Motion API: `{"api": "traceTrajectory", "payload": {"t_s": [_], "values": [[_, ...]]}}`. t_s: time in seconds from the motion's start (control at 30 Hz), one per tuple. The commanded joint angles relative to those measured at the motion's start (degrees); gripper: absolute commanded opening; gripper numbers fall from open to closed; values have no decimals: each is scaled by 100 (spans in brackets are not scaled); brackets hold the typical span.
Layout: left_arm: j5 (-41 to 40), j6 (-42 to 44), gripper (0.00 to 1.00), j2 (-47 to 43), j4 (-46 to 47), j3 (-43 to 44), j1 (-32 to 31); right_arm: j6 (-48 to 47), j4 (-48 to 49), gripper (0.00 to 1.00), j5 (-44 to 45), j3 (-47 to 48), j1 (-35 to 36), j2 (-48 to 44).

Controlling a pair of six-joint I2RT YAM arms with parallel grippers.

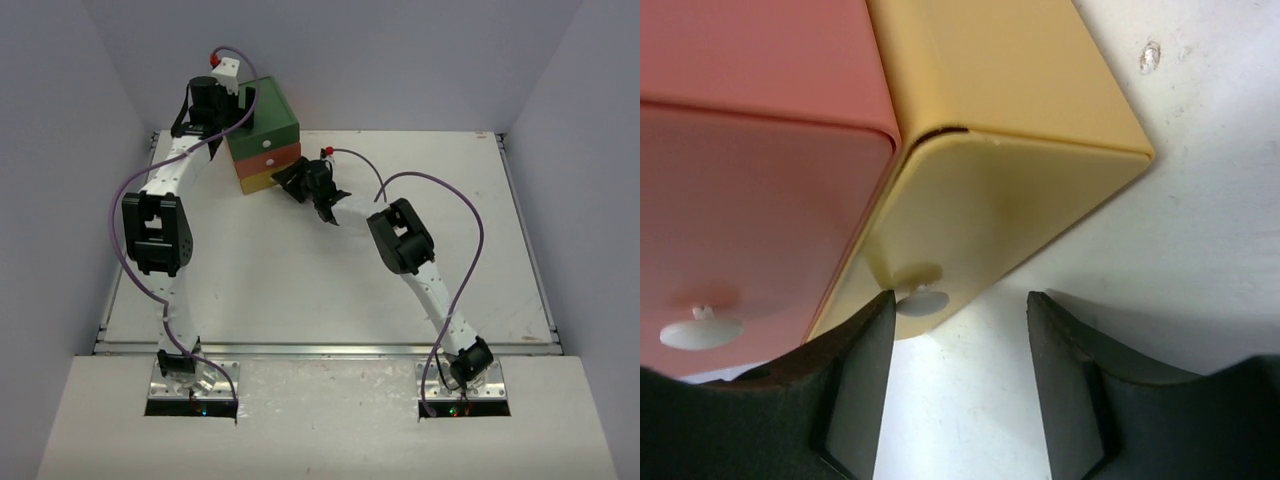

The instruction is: Organize the makeup

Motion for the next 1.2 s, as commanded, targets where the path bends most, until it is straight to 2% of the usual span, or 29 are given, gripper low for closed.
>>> {"api": "traceTrajectory", "payload": {"t_s": [0.0,0.13,0.2,0.23,0.27,0.33,0.37,0.4,0.43,0.53,0.63,0.7,0.77,0.87,0.9,0.97,1.07,1.17], "values": [[155,7,94,51,-667,-49,37,-330,942,58,276,-787,-129,-804],[122,7,95,50,-671,3,37,-568,1676,64,44,-1843,-180,-1560],[169,27,95,58,-718,87,37,-749,1905,70,-43,-2687,-187,-2136],[181,31,95,64,-730,142,37,-854,1915,79,-101,-3008,-188,-2359],[205,32,95,76,-754,210,37,-1070,1932,99,-220,-3372,-188,-2819],[222,40,96,84,-779,371,37,-1458,1890,99,-422,-4117,-188,-3564],[214,48,96,76,-780,416,37,-1983,1806,99,-463,-4412,-188,-3878],[205,49,96,75,-780,468,37,-2016,1670,99,-466,-4660,-188,-4200],[196,41,97,59,-796,520,37,-2604,1472,99,-482,-5117,-196,-4533],[203,40,99,4,-1003,935,37,-3569,-437,99,-554,-5573,-492,-5965],[133,71,99,-165,-1314,1340,37,-4050,-2605,99,-693,-5702,-1289,-6789],[-87,190,100,-431,-1356,1322,37,-4445,-3185,99,-787,-6018,-1846,-7565],[-705,343,100,-892,-1375,1146,49,-4416,-3689,99,-911,-6350,-2774,-8031],[-1151,517,100,-1397,-1552,803,151,-4223,-4107,99,-1206,-6493,-3750,-8334],[-1225,531,100,-1731,-1662,454,285,-4300,-4175,99,-1434,-6534,-4065,-8446],[-1171,495,100,-2308,-1728,-278,787,-4580,-4093,99,-1405,-6558,-4099,-8591],[-803,355,100,-3105,-1662,-1581,1495,-4455,-3980,99,-1310,-6514,-4099,-8558],[-616,350,100,-3700,-1551,-2712,1865,-4373,-4127,99,-1313,-6328,-4099,-8445]]}}
